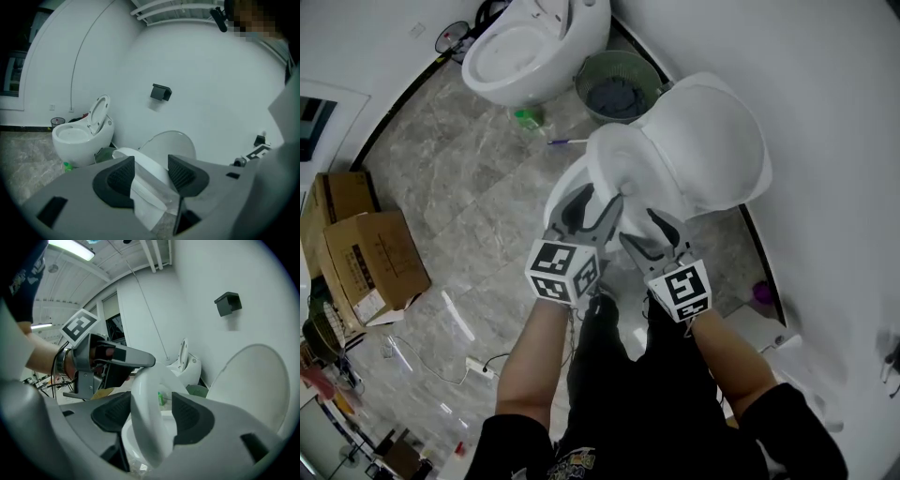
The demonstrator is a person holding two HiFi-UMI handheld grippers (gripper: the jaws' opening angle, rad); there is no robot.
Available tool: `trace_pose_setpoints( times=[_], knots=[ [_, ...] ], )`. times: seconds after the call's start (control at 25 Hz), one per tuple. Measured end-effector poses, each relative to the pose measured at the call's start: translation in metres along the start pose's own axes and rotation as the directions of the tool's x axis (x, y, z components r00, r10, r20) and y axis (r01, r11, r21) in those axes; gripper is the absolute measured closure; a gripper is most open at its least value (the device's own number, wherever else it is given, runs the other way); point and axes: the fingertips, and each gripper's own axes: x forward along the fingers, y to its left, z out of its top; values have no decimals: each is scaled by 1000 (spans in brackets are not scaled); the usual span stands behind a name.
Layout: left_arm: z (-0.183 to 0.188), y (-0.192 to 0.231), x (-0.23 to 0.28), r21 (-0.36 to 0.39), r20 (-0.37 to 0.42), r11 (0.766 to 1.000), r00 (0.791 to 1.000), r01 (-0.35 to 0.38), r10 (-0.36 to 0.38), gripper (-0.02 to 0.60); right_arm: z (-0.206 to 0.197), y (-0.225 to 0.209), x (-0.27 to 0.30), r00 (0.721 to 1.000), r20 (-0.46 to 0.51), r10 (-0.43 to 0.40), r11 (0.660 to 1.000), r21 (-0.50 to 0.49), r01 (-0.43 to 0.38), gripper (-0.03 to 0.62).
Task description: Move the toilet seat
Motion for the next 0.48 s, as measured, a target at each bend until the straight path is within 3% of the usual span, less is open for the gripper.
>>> trace_pose_setpoints(
  times=[0.48],
  knots=[
    [40, -60, 56, 65, 0, 997, 999, 37, -37, 360, 30, -77, -48, 986, 51, -159, 987, -32, 161, 293]
  ],
)
